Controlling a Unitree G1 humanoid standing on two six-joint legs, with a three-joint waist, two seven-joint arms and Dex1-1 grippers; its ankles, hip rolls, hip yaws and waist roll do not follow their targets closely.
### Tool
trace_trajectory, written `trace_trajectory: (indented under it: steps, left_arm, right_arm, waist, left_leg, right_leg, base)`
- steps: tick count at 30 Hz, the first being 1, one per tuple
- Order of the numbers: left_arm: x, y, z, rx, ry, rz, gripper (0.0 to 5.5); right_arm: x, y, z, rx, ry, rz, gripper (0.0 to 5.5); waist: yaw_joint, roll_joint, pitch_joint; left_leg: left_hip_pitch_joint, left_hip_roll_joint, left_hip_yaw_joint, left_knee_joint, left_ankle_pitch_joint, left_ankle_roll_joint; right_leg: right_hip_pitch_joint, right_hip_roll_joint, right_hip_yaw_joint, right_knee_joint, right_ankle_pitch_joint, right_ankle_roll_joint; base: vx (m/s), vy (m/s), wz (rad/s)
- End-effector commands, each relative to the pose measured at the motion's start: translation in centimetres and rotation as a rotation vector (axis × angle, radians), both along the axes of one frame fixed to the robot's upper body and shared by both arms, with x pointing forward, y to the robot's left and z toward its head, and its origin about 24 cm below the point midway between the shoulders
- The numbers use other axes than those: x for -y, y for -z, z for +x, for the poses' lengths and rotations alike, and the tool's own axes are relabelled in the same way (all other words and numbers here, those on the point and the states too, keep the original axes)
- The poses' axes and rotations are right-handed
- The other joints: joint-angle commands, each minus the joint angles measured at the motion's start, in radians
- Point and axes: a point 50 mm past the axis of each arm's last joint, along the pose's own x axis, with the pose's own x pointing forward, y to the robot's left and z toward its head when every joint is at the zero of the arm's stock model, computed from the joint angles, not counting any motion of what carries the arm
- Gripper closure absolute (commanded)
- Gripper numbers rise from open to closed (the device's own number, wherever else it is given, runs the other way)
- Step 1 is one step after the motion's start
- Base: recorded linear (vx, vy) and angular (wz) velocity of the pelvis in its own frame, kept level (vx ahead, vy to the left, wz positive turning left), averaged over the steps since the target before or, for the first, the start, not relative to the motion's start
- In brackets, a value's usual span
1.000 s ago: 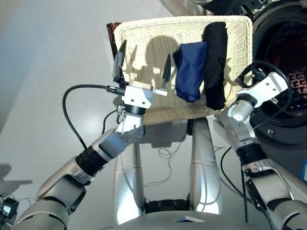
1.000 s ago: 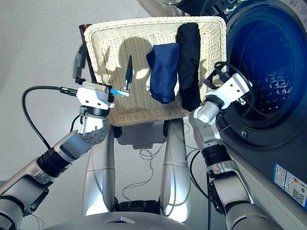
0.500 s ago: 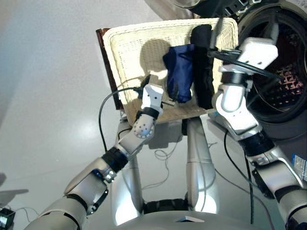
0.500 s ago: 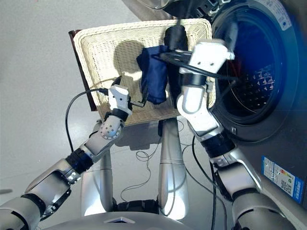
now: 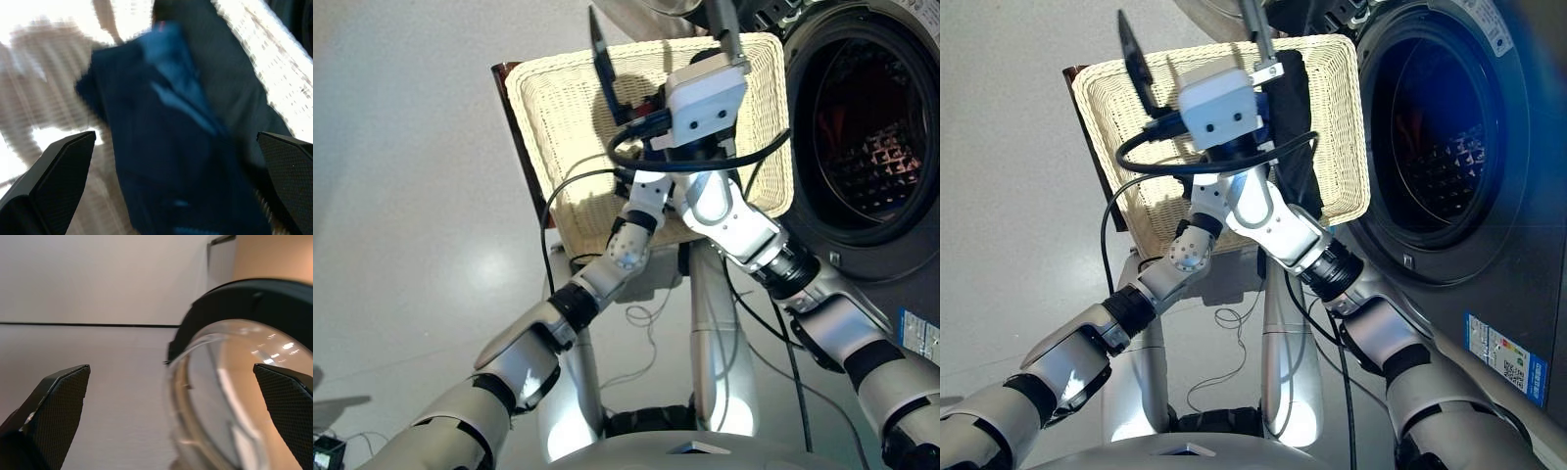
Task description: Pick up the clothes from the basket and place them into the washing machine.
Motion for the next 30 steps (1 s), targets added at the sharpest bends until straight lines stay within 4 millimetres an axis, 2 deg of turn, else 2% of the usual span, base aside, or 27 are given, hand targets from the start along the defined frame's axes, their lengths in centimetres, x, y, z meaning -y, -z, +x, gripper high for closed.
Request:
trace_trajectory:
  steps: [1,2,3,4,7,11,22,24,25,26,27,30]
  left_arm:
    - [4.1,-0.3,-0.7,-0.054,0.055,-0.082,0.0]
    - [4.1,-0.3,-0.7,-0.053,0.055,-0.082,0.0]
    - [3.8,0.6,-0.4,-0.126,0.005,-0.124,0.0]
    - [3.8,0.4,-0.3,-0.136,-0.008,-0.149,0.0]
    - [3.9,0.3,0.1,-0.193,-0.048,-0.218,0.0]
    - [3.7,0.8,0.5,-0.231,-0.089,-0.211,0.0]
    - [3.2,0.5,1.5,-0.266,-0.149,-0.211,0.0]
    - [3.2,0.3,1.6,-0.265,-0.149,-0.215,2.95]
    - [3.3,0.2,1.6,-0.263,-0.147,-0.212,3.15]
    - [3.2,0.1,1.7,-0.261,-0.148,-0.212,4.53]
    - [3.2,0.1,1.7,-0.262,-0.15,-0.21,5.5]
    - [3.1,0.1,1.8,-0.265,-0.154,-0.213,5.5]
  right_arm:
    - [-2.0,-3.4,-2.9,0.102,-0.177,0.094,0.0]
    - [-2.0,-3.4,-2.9,0.103,-0.177,0.093,0.0]
    - [-2.7,-3.1,-3.3,0.089,-0.207,0.087,0.0]
    - [-3.0,-3.3,-3.7,0.097,-0.221,0.084,0.0]
    - [-3.6,-3.6,-4.4,0.093,-0.263,0.096,0.0]
    - [-4.1,-3.6,-4.9,0.082,-0.301,0.097,0.0]
    - [-4.4,-3.5,-5.8,0.061,-0.366,0.111,0.0]
    - [-4.3,-3.5,-5.8,0.061,-0.365,0.108,0.0]
    - [-4.3,-3.4,-5.8,0.063,-0.363,0.103,0.0]
    - [-4.3,-3.4,-5.8,0.06,-0.361,0.101,0.0]
    - [-4.2,-3.3,-5.8,0.059,-0.358,0.1,0.0]
    - [-4.0,-3.2,-5.5,0.056,-0.347,0.096,0.0]
  waist:
    - [0.021,-0.018,-0.014]
    - [0.021,-0.017,-0.014]
    - [0.023,-0.021,-0.014]
    - [0.022,-0.023,-0.014]
    - [0.017,-0.025,-0.014]
    - [0.011,-0.028,-0.014]
    - [-0.004,-0.036,-0.014]
    - [-0.005,-0.035,-0.014]
    - [-0.005,-0.035,-0.014]
    - [-0.005,-0.035,-0.014]
    - [-0.006,-0.035,-0.014]
    - [-0.006,-0.036,-0.014]
  left_leg:
    - [-0.01,-0.01,0.001,0.02,-0.001,-0.019]
    - [-0.011,-0.01,0.001,0.021,-0.001,-0.019]
    - [0.002,-0.001,0.002,0.055,-0.048,-0.023]
    - [-0.003,0.001,0.002,0.063,-0.052,-0.023]
    - [-0.019,0.003,0.002,0.089,-0.06,-0.027]
    - [-0.026,0.003,0.001,0.101,-0.062,-0.029]
    - [-0.042,0.007,0.005,0.115,-0.065,-0.026]
    - [-0.042,0.007,0.005,0.113,-0.065,-0.025]
    - [-0.043,0.007,0.005,0.114,-0.064,-0.025]
    - [-0.044,0.007,0.004,0.114,-0.064,-0.024]
    - [-0.045,0.006,0.003,0.116,-0.064,-0.024]
    - [-0.044,0.006,0.003,0.112,-0.062,-0.024]
  right_leg:
    - [-0.085,0.006,-0.072,0.077,-0.003,-0.055]
    - [-0.086,0.006,-0.072,0.078,-0.003,-0.055]
    - [-0.082,0.008,-0.078,0.12,-0.052,-0.051]
    - [-0.088,0.007,-0.079,0.13,-0.055,-0.05]
    - [-0.105,0.004,-0.083,0.158,-0.062,-0.049]
    - [-0.115,0.0,-0.086,0.172,-0.063,-0.051]
    - [-0.134,0.009,-0.085,0.179,-0.061,-0.053]
    - [-0.135,0.011,-0.084,0.177,-0.059,-0.054]
    - [-0.135,0.012,-0.084,0.177,-0.058,-0.053]
    - [-0.136,0.011,-0.084,0.177,-0.057,-0.053]
    - [-0.137,0.011,-0.085,0.177,-0.056,-0.054]
    - [-0.136,0.012,-0.084,0.176,-0.054,-0.053]
  base:
    - [0.0,0.0,0.0]
    - [0.091,-0.009,-0.065]
    - [0.098,0.001,-0.087]
    - [0.098,0.001,-0.125]
    - [0.0,0.0,0.0]
    - [0.0,0.0,0.0]
    - [0.0,0.0,0.0]
    - [0.0,0.0,0.0]
    - [0.0,0.0,0.0]
    - [0.0,0.0,0.0]
    - [0.0,0.0,0.0]
    - [0.0,0.0,0.0]
